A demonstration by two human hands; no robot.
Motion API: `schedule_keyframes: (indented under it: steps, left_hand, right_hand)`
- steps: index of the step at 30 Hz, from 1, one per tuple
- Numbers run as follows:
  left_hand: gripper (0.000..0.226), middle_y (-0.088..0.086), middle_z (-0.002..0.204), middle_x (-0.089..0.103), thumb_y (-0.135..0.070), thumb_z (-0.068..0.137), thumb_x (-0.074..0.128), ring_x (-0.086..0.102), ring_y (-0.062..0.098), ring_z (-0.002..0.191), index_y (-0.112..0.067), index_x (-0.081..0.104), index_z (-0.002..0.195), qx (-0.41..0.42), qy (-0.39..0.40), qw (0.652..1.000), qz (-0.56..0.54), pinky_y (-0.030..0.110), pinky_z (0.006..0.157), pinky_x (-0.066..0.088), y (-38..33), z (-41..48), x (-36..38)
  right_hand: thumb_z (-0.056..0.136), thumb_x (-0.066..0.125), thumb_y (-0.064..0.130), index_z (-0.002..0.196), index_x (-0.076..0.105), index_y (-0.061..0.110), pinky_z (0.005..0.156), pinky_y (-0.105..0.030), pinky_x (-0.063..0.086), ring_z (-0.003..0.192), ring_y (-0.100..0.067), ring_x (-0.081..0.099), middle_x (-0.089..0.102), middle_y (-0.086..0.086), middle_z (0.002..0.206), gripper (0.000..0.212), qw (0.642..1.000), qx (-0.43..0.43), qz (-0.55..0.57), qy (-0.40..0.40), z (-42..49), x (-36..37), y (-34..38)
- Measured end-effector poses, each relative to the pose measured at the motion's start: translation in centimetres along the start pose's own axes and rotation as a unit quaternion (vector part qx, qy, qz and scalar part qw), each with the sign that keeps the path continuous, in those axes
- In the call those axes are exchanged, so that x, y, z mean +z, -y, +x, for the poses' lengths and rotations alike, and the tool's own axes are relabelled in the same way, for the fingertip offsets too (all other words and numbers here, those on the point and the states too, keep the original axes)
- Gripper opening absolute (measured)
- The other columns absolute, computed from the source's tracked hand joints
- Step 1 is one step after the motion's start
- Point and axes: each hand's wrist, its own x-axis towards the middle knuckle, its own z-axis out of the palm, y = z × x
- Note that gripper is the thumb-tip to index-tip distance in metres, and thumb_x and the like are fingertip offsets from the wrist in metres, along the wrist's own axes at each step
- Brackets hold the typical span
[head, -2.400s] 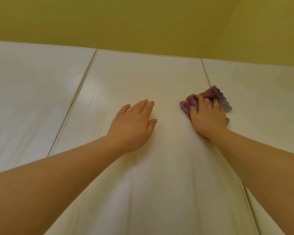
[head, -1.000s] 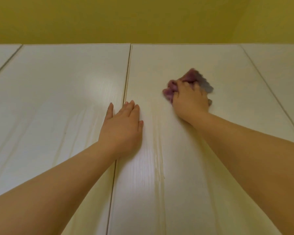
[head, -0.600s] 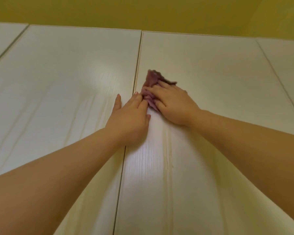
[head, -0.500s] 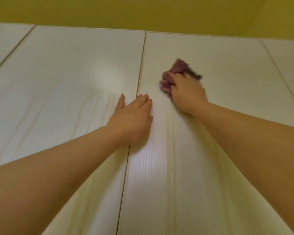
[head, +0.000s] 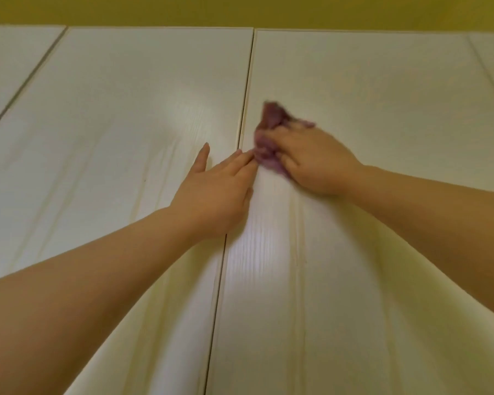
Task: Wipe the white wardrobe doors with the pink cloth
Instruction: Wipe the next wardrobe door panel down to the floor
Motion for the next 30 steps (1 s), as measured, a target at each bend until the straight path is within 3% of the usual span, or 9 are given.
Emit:
schedule_keyframes:
  steps: [3,6,7,11,15,19,24,28,30]
  left_hand:
    - [0.053,-0.003,0.16,-0.003,-0.031,0.103,0.015,-0.004,0.009,0.146,-0.017,0.001,0.152,-0.029,0.017,0.999,0.001,0.041,0.113,-0.016,-0.7,0.2,0.3]
    - [0.054,-0.003,0.16,-0.005,-0.032,0.103,0.016,-0.006,0.01,0.146,-0.017,-0.001,0.152,-0.041,0.012,0.999,-0.014,0.04,0.113,-0.016,-1.2,-0.1,0.6]
    - [0.055,-0.002,0.16,-0.006,-0.033,0.103,0.016,-0.007,0.01,0.146,-0.016,-0.002,0.152,-0.047,0.016,0.999,-0.018,0.039,0.113,-0.016,-1.4,-0.2,0.7]
    - [0.056,-0.002,0.16,-0.007,-0.033,0.103,0.015,-0.008,0.011,0.146,-0.014,-0.003,0.152,-0.057,0.018,0.998,-0.015,0.039,0.113,-0.015,-1.7,-0.4,0.8]
    - [0.055,-0.002,0.16,-0.006,-0.033,0.103,0.015,-0.008,0.011,0.146,-0.015,-0.003,0.152,-0.059,0.014,0.998,-0.026,0.037,0.114,-0.013,-1.8,-0.4,0.9]
    - [0.055,-0.002,0.159,-0.01,-0.033,0.103,0.013,-0.011,0.011,0.145,-0.015,-0.006,0.151,-0.071,0.028,0.997,-0.016,0.037,0.114,-0.014,-2.1,-0.5,0.9]
    - [0.055,-0.002,0.159,-0.009,-0.033,0.102,0.013,-0.01,0.011,0.145,-0.016,-0.005,0.152,-0.079,0.031,0.996,-0.021,0.039,0.114,-0.013,-2.3,-0.9,0.7]
    - [0.056,-0.002,0.159,-0.012,-0.033,0.103,0.012,-0.012,0.011,0.145,-0.015,-0.009,0.151,-0.082,0.055,0.995,0.006,0.04,0.114,-0.013,-2.7,-1.4,0.3]
    - [0.056,-0.001,0.159,-0.012,-0.033,0.103,0.013,-0.011,0.012,0.145,-0.015,-0.009,0.151,-0.081,0.059,0.995,0.008,0.04,0.114,-0.012,-2.6,-1.4,0.1]
  right_hand:
    - [0.096,0.034,0.025,0.141,0.037,0.024,0.102,-0.037,0.028,0.126,-0.025,0.036,0.047,-0.004,0.136,0.045,0.996,0.089,-0.001,-0.032,-0.7,0.1,0.0]
    - [0.092,0.03,0.029,0.138,0.042,0.023,0.103,-0.034,0.026,0.129,-0.021,0.035,0.045,-0.002,0.14,0.049,0.998,-0.059,0.003,0.006,-4.1,0.6,1.3]
    - [0.091,0.03,0.03,0.137,0.043,0.024,0.099,-0.033,0.028,0.128,-0.021,0.036,0.044,-0.002,0.14,0.048,0.998,-0.058,0.005,0.022,-4.2,0.1,0.7]
    - [0.093,0.037,0.028,0.136,0.043,0.031,0.096,-0.035,0.033,0.122,-0.027,0.041,0.045,-0.007,0.133,0.043,0.992,0.124,0.032,-0.001,-2.5,-0.5,-0.5]
    - [0.087,0.021,0.043,0.133,0.047,0.029,0.101,-0.035,0.028,0.13,-0.022,0.035,0.044,-0.001,0.139,0.054,0.996,-0.079,0.026,0.024,-5.9,0.8,2.0]
    - [0.092,0.037,0.029,0.136,0.042,0.031,0.1,-0.038,0.033,0.125,-0.027,0.039,0.043,-0.004,0.138,0.044,0.992,0.125,0.028,-0.013,-3.0,-0.4,-0.8]
    - [0.089,0.028,0.038,0.133,0.046,0.031,0.101,-0.037,0.03,0.129,-0.02,0.035,0.043,0.002,0.14,0.048,0.995,-0.09,0.015,0.039,-6.7,0.3,1.6]
    - [0.087,0.027,0.038,0.138,0.039,0.029,0.103,-0.036,0.026,0.131,-0.024,0.033,0.041,-0.003,0.14,0.053,0.989,0.145,0.009,-0.008,-3.8,-0.7,-1.0]
    - [0.09,0.022,0.034,0.14,0.037,0.025,0.109,-0.037,0.018,0.136,-0.024,0.027,0.041,-0.001,0.142,0.053,0.998,0.069,-0.002,-0.007,-5.2,0.3,0.9]
